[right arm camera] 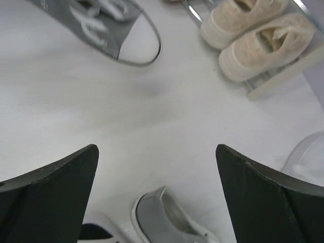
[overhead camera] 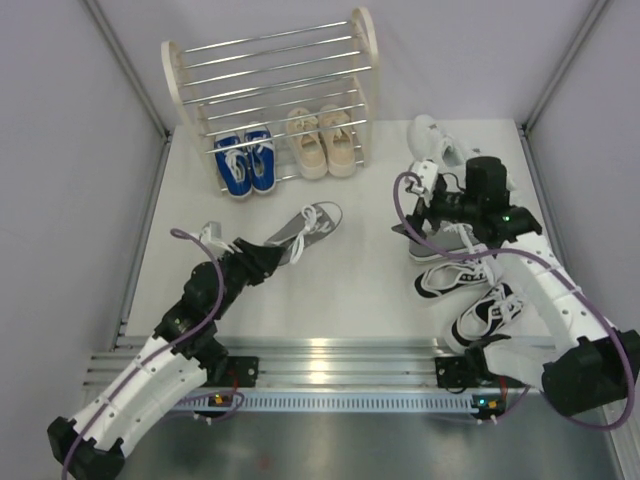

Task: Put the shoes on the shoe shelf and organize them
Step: Pick up the shoe at the center of the board.

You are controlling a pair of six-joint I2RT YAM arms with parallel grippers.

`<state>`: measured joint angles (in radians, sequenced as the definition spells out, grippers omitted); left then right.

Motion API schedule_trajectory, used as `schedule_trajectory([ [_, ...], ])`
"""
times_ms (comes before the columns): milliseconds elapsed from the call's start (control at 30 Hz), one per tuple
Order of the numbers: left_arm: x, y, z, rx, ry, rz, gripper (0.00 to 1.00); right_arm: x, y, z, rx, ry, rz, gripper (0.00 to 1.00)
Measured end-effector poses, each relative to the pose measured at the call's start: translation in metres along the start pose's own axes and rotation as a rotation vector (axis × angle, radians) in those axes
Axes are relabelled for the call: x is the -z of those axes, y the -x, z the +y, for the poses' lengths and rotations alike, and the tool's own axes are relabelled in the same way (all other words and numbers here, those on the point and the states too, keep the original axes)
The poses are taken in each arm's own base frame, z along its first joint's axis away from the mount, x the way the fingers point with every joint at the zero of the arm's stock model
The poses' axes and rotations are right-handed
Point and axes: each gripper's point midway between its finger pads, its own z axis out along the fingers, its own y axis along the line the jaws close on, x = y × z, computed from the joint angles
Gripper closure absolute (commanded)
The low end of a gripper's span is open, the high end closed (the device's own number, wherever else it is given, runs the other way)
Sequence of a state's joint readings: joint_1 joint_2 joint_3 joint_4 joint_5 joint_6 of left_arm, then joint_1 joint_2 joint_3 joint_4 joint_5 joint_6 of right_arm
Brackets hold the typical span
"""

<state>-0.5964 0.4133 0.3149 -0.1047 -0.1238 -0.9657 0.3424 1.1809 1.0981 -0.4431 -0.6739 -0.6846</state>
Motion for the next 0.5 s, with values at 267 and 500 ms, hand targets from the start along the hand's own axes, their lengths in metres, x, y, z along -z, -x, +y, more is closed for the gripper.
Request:
schedule_trajectory([
  [267, -0.005, 0.079, -0.061, -0.028, -0.057, -0.245, 1.0, 0.035, -0.066, 0.009, -0.283, -0.043, -0.013, 0.01],
  [500, -0.023, 0.124, -0.078, -0.063, -0.035, -0.425, 1.0, 0.039, -0.049, 0.016, -0.277, -0.003, -0.094, 0.0],
])
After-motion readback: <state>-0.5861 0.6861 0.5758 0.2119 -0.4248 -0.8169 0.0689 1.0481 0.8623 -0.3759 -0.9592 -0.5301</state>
